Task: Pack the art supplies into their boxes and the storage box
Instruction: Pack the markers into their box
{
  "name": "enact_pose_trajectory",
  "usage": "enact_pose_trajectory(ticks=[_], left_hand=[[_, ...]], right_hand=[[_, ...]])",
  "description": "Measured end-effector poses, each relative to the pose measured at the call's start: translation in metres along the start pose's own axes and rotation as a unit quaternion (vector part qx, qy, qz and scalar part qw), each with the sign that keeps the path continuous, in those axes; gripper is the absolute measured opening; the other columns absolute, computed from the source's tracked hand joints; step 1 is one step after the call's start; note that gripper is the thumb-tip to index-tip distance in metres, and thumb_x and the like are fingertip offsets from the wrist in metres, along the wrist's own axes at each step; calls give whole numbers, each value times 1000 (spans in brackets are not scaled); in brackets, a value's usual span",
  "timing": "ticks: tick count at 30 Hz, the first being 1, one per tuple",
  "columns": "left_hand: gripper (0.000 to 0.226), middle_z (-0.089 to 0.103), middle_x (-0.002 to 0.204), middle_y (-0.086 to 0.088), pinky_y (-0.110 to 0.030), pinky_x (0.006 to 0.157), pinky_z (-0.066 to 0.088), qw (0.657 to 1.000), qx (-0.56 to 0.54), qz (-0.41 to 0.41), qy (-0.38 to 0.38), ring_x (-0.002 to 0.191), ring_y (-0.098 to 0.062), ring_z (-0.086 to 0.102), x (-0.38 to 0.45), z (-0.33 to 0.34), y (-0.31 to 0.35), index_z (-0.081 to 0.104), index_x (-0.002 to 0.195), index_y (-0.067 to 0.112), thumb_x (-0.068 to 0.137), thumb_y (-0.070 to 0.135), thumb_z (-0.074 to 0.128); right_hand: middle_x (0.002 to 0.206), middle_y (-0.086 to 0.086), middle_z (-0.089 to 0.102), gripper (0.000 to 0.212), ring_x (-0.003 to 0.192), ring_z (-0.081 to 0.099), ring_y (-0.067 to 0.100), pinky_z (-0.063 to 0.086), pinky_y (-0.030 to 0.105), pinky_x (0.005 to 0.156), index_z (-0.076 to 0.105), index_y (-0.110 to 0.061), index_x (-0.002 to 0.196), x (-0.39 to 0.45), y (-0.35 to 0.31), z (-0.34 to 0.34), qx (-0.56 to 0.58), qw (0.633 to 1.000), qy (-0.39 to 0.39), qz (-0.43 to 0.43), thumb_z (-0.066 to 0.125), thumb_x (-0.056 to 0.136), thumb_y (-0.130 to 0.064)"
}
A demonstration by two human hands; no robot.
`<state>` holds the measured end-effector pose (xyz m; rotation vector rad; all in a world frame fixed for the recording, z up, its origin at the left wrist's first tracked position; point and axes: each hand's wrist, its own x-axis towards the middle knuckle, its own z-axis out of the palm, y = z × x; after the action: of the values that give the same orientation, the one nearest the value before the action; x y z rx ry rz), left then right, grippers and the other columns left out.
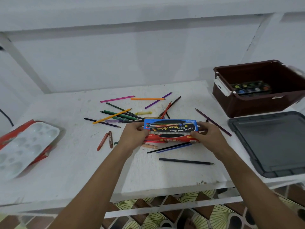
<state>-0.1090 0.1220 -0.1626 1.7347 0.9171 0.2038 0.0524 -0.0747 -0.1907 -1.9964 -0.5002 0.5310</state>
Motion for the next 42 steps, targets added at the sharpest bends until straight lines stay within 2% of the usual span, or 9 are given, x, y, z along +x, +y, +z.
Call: enact_pose_trajectory(ticks=[7, 13, 16, 20, 25, 29, 34, 39, 42], left_hand=[[42, 66, 96, 4, -19, 67, 49, 998, -38, 56, 6, 82, -6, 65, 5, -6, 42, 63, 117, 20, 78, 14, 77], [44, 74, 90, -1, -34, 77, 53, 988, -39, 145, -34, 81, -14, 67, 30, 19, 119, 66, 110, 23, 70, 12, 82], [70, 71, 100, -7, -32, 77, 52, 985, -29, 165, -48, 84, -16, 66, 46, 55, 159, 49, 131, 13, 69, 11, 82], [88, 64, 115, -12, -36, 83, 56, 983, -6, 163, -81, 91, -19, 64, 63, 115, 203, 30, 146, 14, 72, 10, 78], [71, 55, 115, -10, -43, 82, 57, 983, 45, 148, -96, 98, -26, 62, 85, 195, 240, 37, 140, 9, 76, 11, 68], [28, 57, 87, -9, -47, 75, 59, 980, 110, 139, -86, 91, -31, 67, 100, 243, 250, 48, 99, 6, 78, 16, 64], [18, 57, 70, -6, -27, 51, 47, 936, 308, 146, -85, 78, -26, 64, 110, 275, 255, 50, 73, 5, 84, 14, 60], [28, 64, 105, -11, -31, 77, 51, 858, 477, 125, -146, 97, -26, 63, 116, 296, 256, 61, 110, 0, 90, 19, 56], [31, 57, 102, -11, -31, 76, 47, 836, 504, 110, -185, 87, -24, 56, 120, 302, 257, 57, 119, -2, 93, 15, 52]], right_hand=[[97, -1, 65, 42, 82, 67, 12, 57, 26, 68, 56, -24, 122, 0, -33, -32, 73, 995, 27, -59, 70, 83, -14], [94, -4, 67, 38, 77, 65, 0, 53, 14, 72, 60, -27, 113, 22, -68, -111, 17, 986, 71, -151, 72, 81, -10], [102, 6, 68, 38, 87, 67, 15, 56, 34, 81, 63, -17, 117, 43, -68, -160, 5, 986, 98, -131, 73, 80, -11], [103, 9, 66, 37, 85, 66, 20, 54, 34, 76, 61, -15, 120, 62, -65, -221, -10, 987, 138, -76, 69, 84, -12], [106, 11, 65, 45, 82, 64, 20, 52, 31, 76, 60, -6, 122, 103, -38, -289, -51, 986, 162, 1, 72, 79, -17], [89, 13, 67, 21, 77, 64, 25, 54, 40, 83, 66, -10, 97, 134, -23, -318, -79, 983, 154, 53, 71, 78, -17], [86, 16, 65, 20, 73, 60, 26, 52, 38, 77, 68, -3, 88, 168, -5, -327, -249, 963, 78, 69, 69, 81, -22], [78, 10, 63, 39, 73, 59, 25, 42, 30, 63, 66, 0, 87, 182, 7, -321, -410, 908, -14, 89, 70, 80, -38], [88, 7, 66, 40, 83, 61, 24, 44, 31, 71, 67, -6, 92, 187, 14, -319, -433, 892, -65, 110, 71, 78, -43]])
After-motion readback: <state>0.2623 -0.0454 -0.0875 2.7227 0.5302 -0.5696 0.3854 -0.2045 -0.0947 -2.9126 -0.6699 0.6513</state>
